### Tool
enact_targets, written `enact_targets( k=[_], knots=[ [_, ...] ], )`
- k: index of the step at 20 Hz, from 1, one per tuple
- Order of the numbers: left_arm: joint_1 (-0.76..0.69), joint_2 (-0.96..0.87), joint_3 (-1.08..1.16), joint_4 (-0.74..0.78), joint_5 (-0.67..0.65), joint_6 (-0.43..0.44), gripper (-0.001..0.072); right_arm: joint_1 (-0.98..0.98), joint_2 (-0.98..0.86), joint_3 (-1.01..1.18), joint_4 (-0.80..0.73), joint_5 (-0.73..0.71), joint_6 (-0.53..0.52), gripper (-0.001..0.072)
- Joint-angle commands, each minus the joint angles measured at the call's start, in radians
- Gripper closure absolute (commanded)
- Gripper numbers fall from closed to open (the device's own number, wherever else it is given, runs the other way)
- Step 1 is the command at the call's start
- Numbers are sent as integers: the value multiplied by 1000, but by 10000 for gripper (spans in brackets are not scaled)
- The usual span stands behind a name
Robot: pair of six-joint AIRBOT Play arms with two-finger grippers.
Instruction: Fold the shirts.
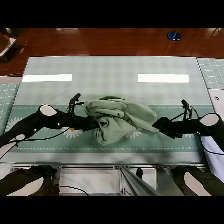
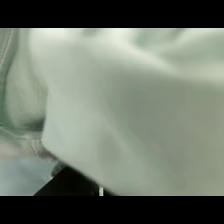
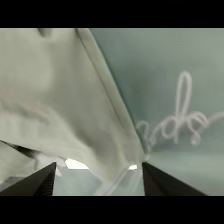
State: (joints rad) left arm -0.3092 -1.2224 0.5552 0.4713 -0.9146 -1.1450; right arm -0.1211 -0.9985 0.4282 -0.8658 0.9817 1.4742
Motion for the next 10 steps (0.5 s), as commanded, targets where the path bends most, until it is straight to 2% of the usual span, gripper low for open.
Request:
enact_targets(
  k=[1, 2, 3, 5, 6, 7, 10],
  knots=[
    [-2, -14, 23, -3, -11, 12, 688, 6, -158, 55, 155, -26, -112, 110],
    [-1, -14, 23, -2, -10, 12, 688, 21, -197, 83, 162, -27, -112, 121],
    [-1, -14, 24, -3, -10, 12, 688, 45, -235, 116, 161, -25, -112, 183],
    [-1, -11, 32, -2, -11, 18, 688, 112, -304, 190, 160, -20, -119, 263],
    [5, -2, 38, 0, -11, 52, 688, 145, -322, 230, 151, 1, -161, 565],
    [24, 11, 40, 1, -20, 68, 688, 162, -319, 270, 119, 23, -179, 688],
    [178, 114, 85, 0, -129, 72, 688, 137, -257, 462, 71, 113, -149, 689]
  ],
)
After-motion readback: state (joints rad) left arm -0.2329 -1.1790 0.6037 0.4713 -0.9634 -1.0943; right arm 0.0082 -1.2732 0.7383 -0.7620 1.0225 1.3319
